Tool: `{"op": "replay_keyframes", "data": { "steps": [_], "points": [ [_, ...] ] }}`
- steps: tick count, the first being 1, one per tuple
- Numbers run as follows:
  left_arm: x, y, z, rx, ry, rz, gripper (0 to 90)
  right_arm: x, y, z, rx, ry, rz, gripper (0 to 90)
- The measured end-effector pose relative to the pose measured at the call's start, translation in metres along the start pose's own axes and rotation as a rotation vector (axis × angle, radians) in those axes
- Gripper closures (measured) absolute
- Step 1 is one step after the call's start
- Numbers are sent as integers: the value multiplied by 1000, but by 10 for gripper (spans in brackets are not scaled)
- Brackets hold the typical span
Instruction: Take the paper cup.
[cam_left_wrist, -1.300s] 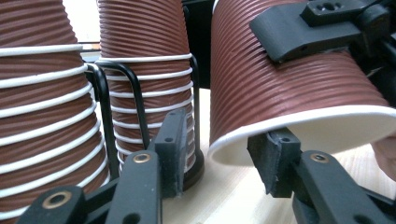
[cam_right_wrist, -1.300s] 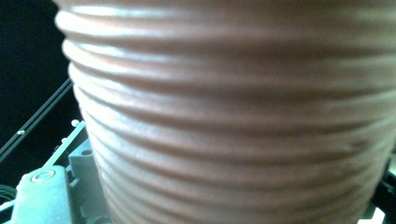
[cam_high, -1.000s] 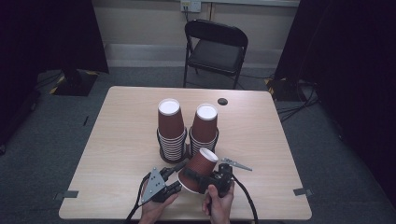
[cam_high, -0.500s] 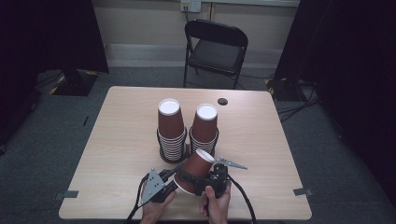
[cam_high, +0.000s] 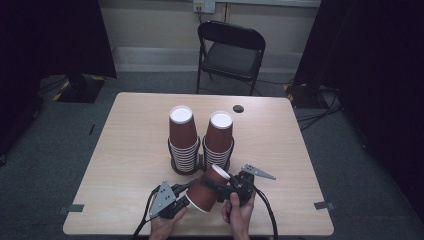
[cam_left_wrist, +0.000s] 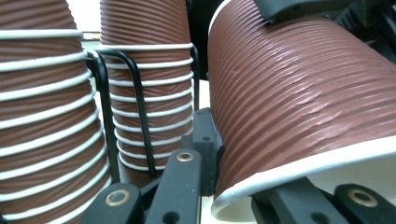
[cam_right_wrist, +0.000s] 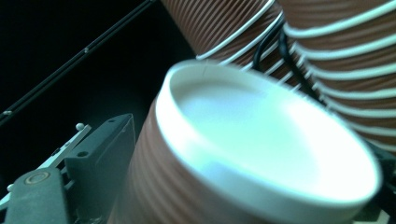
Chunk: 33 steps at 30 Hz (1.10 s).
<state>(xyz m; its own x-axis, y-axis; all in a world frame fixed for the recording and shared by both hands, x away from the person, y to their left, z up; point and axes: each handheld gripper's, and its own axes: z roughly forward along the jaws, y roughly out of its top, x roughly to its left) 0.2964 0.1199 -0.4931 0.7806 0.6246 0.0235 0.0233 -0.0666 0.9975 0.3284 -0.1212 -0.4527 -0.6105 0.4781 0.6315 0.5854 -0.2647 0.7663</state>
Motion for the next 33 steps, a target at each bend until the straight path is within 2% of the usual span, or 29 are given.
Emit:
{"op": "replay_keyframes", "data": {
  "steps": [4, 7, 12, 21, 23, 26, 29, 31, 33],
  "points": [
    [1, 1, 0, 46, -13, 9, 842, -3, 2, -5, -23, -8, -64, 116],
    [2, 1, 0, 69, -22, 20, 843, -5, 3, -11, -44, -25, -131, 116],
    [2, 4, 0, 103, -23, 42, 844, -8, 5, -20, -71, -41, -182, 116],
    [11, 10, -4, 134, -32, 14, 848, -10, 9, -30, -81, -59, -259, 129],
    [14, 11, -6, 139, -34, 0, 848, -9, 8, -32, -84, -48, -294, 129],
    [18, 12, -9, 157, -35, -16, 849, -8, 6, -34, -119, -75, -395, 126],
    [22, 13, -11, 184, -28, -24, 850, -8, 3, -34, -134, -121, -459, 119],
    [25, 14, -14, 191, -22, -35, 850, -9, 1, -35, -132, -141, -488, 147],
    [29, 15, -16, 189, -19, -40, 850, -10, -1, -34, -124, -143, -488, 173]
  ]
}}
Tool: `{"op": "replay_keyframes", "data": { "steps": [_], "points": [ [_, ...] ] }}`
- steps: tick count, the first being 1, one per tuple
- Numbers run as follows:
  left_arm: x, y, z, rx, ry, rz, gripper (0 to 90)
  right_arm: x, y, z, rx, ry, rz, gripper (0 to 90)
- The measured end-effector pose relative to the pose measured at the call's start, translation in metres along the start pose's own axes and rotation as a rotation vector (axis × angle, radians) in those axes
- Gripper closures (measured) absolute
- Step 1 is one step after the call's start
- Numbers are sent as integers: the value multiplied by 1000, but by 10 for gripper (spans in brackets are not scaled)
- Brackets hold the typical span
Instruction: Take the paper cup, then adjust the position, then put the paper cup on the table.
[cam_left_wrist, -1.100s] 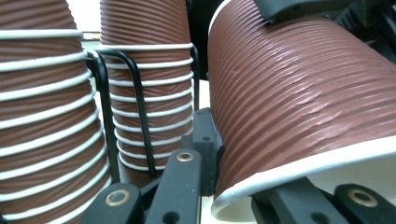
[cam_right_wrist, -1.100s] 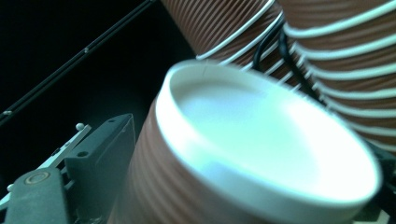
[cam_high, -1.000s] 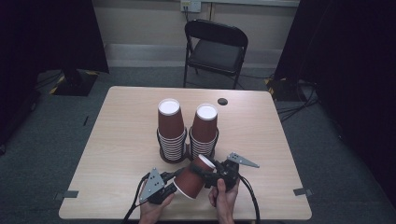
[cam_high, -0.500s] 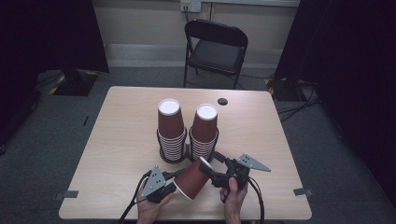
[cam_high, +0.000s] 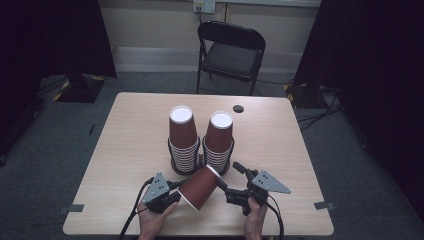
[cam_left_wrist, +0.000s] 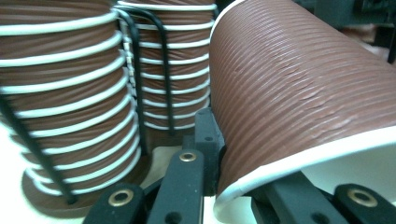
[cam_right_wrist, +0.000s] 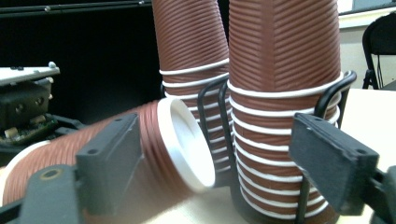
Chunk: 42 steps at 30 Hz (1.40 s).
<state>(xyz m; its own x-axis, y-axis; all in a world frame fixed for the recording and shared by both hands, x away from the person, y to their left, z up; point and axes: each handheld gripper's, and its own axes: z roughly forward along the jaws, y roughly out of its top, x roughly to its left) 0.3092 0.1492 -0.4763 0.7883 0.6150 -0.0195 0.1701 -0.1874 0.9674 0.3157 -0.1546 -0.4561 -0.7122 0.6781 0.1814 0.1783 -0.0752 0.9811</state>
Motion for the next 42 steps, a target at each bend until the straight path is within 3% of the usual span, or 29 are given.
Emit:
{"op": "replay_keyframes", "data": {
  "steps": [4, 7, 11, 13, 16, 18, 20, 22, 26, 27, 29, 30, 32, 35, 40, 42],
  "points": [
    [4, 4, -4, 15, 12, 7, 850, 1, -3, -2, -14, 7, -10, 149],
    [6, 7, -6, 30, 11, 8, 851, 2, -3, -4, 30, 9, -46, 139],
    [8, 13, -6, 96, 11, 24, 854, 5, -3, -4, 60, -4, -72, 140],
    [9, 15, -6, 110, -3, 23, 855, 5, -2, -3, 126, 24, -102, 140],
    [10, 15, -5, 130, -9, 24, 855, 4, -4, -2, 176, 29, -149, 140],
    [11, 14, -4, 136, -16, 16, 856, 4, -5, -3, 183, 26, -151, 140],
    [12, 14, -3, 144, -40, 14, 855, 4, -6, -5, 198, 69, -138, 139],
    [12, 15, -2, 156, -51, 16, 855, 7, -7, -9, 193, 69, -150, 138],
    [12, 16, 0, 164, -71, 6, 854, 18, -9, -10, 223, -58, -255, 135],
    [12, 16, 0, 165, -70, -1, 854, 19, -10, -10, 229, -50, -263, 137],
    [13, 17, 0, 170, -66, -7, 854, 18, -11, -13, 191, 38, -248, 124],
    [14, 17, 0, 172, -63, -13, 855, 19, -11, -14, 202, 49, -247, 124],
    [16, 18, 0, 181, -68, -24, 855, 21, -9, -14, 219, 27, -284, 131],
    [16, 20, 0, 206, -68, -20, 854, 20, -9, -14, 206, 69, -353, 133],
    [17, 26, 3, 238, -76, -14, 854, 22, -7, -12, 225, 57, -440, 135],
    [17, 27, 4, 248, -80, -12, 854, 22, -6, -11, 238, 74, -504, 135]
  ]
}}
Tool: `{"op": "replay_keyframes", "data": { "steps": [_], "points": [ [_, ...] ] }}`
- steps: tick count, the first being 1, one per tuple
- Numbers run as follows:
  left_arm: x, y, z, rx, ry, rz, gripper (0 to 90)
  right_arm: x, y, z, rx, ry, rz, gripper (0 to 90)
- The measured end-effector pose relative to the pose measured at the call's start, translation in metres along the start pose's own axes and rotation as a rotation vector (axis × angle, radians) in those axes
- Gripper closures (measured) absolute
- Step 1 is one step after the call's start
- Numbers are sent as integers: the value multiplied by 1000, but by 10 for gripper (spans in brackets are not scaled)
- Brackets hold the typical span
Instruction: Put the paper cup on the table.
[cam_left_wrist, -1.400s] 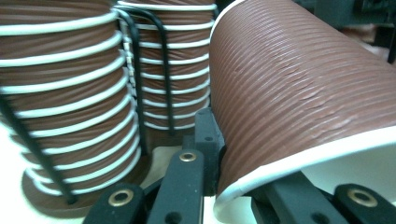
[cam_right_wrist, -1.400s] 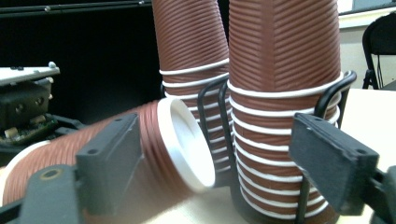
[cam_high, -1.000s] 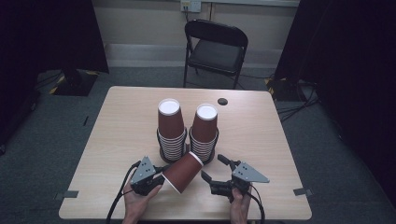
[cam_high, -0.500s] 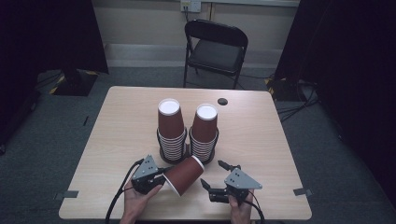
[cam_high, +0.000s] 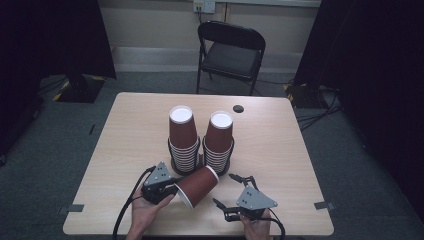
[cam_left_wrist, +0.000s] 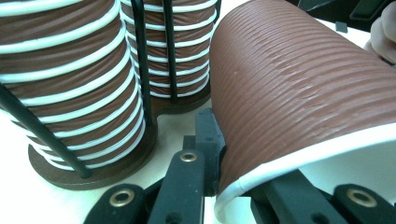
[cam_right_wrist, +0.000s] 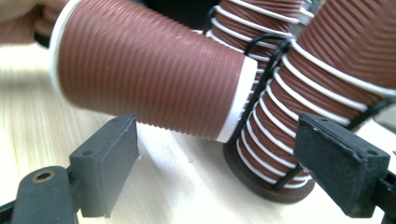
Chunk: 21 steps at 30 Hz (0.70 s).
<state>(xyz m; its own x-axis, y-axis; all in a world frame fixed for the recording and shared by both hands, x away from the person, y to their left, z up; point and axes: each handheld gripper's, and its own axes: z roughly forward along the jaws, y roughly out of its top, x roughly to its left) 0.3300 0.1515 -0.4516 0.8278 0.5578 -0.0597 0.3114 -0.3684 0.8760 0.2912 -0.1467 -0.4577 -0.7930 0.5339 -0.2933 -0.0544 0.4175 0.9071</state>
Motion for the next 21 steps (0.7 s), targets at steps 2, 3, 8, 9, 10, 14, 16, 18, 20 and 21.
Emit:
{"op": "replay_keyframes", "data": {
  "steps": [2, 3, 8, 9, 10, 14, 16, 18, 20, 21],
  "points": [
    [0, 2, 1, 14, -9, 3, 854, 2, 2, 2, 21, -8, -50, 135],
    [1, 2, 2, 21, -13, 6, 854, 2, 3, 3, 22, -3, -69, 135],
    [0, 7, 3, 52, -25, 7, 854, 10, 8, 7, 74, 13, -159, 134],
    [0, 9, 4, 60, -27, 9, 853, 12, 8, 7, 76, 16, -161, 128],
    [0, 11, 4, 71, -28, 17, 853, 13, 9, 7, 74, 6, -170, 128],
    [0, 16, 5, 90, -41, 26, 853, 17, 11, 8, 83, 10, -189, 125],
    [0, 18, 6, 103, -48, 25, 853, 17, 11, 9, 88, 8, -200, 126],
    [0, 19, 7, 121, -52, 30, 853, 19, 12, 10, 97, 2, -233, 125],
    [1, 21, 8, 139, -56, 33, 854, 21, 12, 10, 91, -20, -274, 126],
    [1, 22, 9, 148, -62, 34, 854, 23, 12, 10, 87, -21, -293, 128]
  ]
}}
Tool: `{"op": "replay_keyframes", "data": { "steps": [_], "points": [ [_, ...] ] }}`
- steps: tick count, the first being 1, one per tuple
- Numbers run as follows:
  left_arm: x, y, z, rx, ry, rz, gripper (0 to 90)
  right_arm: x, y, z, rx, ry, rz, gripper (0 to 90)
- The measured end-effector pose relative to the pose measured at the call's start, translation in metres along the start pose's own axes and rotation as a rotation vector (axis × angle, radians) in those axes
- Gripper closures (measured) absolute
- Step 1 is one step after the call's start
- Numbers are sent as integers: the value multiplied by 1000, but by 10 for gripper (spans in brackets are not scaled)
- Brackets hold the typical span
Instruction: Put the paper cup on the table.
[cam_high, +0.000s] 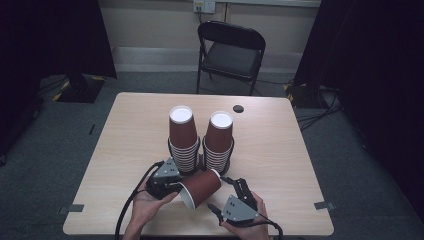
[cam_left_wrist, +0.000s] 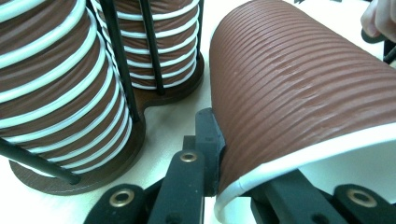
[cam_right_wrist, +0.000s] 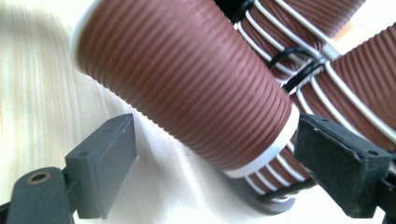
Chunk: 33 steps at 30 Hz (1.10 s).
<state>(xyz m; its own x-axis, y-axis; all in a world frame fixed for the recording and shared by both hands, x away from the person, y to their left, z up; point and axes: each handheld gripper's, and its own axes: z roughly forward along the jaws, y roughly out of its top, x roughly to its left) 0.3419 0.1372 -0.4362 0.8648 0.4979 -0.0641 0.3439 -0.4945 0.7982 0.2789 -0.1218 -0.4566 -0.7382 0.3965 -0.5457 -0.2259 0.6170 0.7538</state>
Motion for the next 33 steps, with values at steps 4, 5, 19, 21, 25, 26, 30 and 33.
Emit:
{"op": "replay_keyframes", "data": {
  "steps": [4, 5, 19, 21, 25, 26, 30, 33],
  "points": [
    [-3, 6, 3, 52, -15, 22, 854, 4, 4, 1, -1, 21, -59, 133],
    [-4, 8, 4, 64, -18, 29, 854, 4, 4, 1, -3, 25, -69, 133],
    [-8, 24, 12, 158, -42, 53, 857, 14, 9, 7, 35, 13, -154, 102],
    [-7, 27, 13, 172, -43, 56, 858, 17, 10, 8, 26, 5, -163, 95],
    [-8, 31, 15, 184, -38, 51, 858, 17, 12, 11, 36, 0, -190, 86],
    [-7, 31, 16, 185, -42, 47, 858, 17, 12, 12, 43, -1, -193, 84],
    [-5, 33, 18, 179, -60, 30, 860, 16, 13, 15, 46, -3, -205, 76],
    [-4, 34, 22, 176, -73, 25, 861, 16, 14, 20, 56, -4, -234, 72]
  ]
}}
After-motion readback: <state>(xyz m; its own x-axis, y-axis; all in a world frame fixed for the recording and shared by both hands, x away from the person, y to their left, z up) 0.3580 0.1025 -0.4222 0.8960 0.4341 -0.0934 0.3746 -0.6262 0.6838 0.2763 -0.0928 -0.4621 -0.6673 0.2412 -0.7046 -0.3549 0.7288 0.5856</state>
